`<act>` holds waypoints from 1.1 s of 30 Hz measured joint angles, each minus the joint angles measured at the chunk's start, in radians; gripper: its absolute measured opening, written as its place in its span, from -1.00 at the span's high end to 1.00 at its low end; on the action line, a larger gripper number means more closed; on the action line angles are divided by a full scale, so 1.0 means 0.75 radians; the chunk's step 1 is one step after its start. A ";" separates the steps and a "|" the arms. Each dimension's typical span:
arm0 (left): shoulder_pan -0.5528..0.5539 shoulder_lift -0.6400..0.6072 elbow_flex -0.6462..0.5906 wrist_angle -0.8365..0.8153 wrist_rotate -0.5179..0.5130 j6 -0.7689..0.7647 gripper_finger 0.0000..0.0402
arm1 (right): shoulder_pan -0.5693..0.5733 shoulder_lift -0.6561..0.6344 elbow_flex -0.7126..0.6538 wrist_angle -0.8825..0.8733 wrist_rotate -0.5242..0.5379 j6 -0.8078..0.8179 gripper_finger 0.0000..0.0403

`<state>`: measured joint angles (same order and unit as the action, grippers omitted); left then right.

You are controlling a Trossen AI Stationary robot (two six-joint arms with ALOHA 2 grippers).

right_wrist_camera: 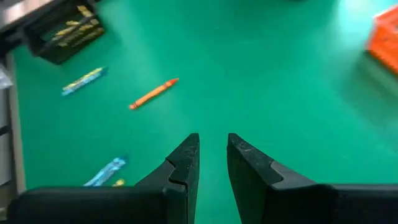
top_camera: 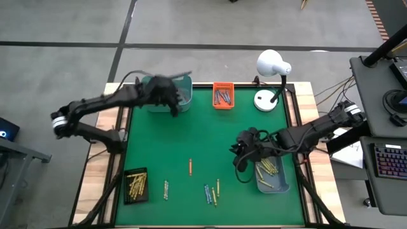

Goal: Sort crayons
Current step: Put the green crayon into the blue bin

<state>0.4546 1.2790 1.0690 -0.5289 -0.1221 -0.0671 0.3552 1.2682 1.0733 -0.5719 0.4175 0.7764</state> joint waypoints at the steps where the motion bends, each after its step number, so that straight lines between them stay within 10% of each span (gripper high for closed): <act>1: -0.064 -0.043 -0.034 0.043 -0.011 -0.034 0.52 | -0.010 0.001 0.000 0.022 -0.039 -0.012 0.64; 18: -1.132 -0.253 -0.406 0.685 -0.912 -0.405 0.52 | -0.029 0.373 0.285 -0.010 -0.477 -0.486 0.64; 33: -1.297 -0.089 -0.251 0.712 -0.969 -0.447 0.52 | 0.108 0.716 0.590 -0.407 -0.559 -1.016 0.64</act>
<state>-0.5182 1.2122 0.8811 0.0052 -0.8488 -0.4021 0.4365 1.8052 1.5160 -0.8771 -0.0014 0.0142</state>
